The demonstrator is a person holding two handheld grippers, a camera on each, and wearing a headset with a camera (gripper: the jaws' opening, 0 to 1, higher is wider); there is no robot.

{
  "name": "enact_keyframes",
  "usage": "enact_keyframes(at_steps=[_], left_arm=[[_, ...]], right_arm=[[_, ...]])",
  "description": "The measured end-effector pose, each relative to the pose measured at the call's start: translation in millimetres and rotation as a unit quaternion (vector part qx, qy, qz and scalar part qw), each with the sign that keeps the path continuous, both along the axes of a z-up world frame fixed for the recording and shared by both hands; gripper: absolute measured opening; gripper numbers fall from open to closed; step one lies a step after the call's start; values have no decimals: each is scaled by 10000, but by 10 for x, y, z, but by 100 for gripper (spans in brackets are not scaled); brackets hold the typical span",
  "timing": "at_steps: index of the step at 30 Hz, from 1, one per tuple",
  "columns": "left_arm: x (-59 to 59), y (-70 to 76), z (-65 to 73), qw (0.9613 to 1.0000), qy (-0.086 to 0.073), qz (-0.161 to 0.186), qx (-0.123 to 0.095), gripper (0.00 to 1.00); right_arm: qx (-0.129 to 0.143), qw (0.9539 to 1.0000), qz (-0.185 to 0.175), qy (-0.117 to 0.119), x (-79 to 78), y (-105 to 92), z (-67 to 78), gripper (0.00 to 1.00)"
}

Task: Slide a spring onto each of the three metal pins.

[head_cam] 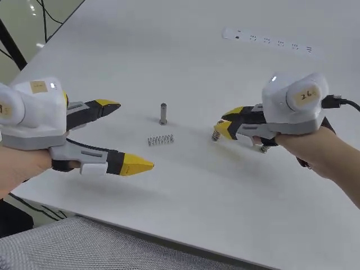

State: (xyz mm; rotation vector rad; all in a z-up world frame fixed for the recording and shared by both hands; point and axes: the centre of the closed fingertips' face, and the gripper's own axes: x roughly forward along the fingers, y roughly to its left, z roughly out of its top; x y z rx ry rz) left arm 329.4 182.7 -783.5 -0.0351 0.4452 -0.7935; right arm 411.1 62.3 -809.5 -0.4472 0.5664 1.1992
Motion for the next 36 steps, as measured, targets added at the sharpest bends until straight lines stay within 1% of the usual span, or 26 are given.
enact_keyframes(at_steps=[4, 9, 10, 12, 15, 19, 25, 27, 32, 36], left_arm=[[-6, -9, 4, 10000, -1, -14, 18, 96], [-12, -24, 12, 10000, -3, -29, 14, 96], [-16, -28, 15, 10000, -6, -36, 15, 96], [-20, -29, 17, 10000, -4, -39, 20, 97], [-19, -17, 18, 10000, -14, -18, 32, 97], [-11, -15, 20, 10000, -19, -10, 28, 97], [3, -23, 22, 10000, -22, -19, 36, 97], [5, -22, 23, 10000, -23, -16, 35, 97], [6, -16, 14, 10000, -9, -19, 40, 97], [5, -13, 8, 10000, -2, -19, 43, 97]], right_arm=[[302, 9992, -198, 151, -5, -13, 89, 19], [437, 9983, -338, 190, -28, -62, 139, 19], [513, 9976, -398, 238, -40, -71, 156, 20], [765, 9951, -529, 338, -62, -76, 212, 20], [886, 9933, -624, 398, -92, -114, 248, 20], [893, 9934, -631, 333, -161, -164, 280, 21], [931, 9934, -601, 308, -257, -204, 320, 22], [964, 9929, -607, 343, -275, -205, 323, 22], [890, 9937, -576, 365, -341, -218, 260, 22], [804, 9944, -523, 448, -416, -212, 188, 22]])
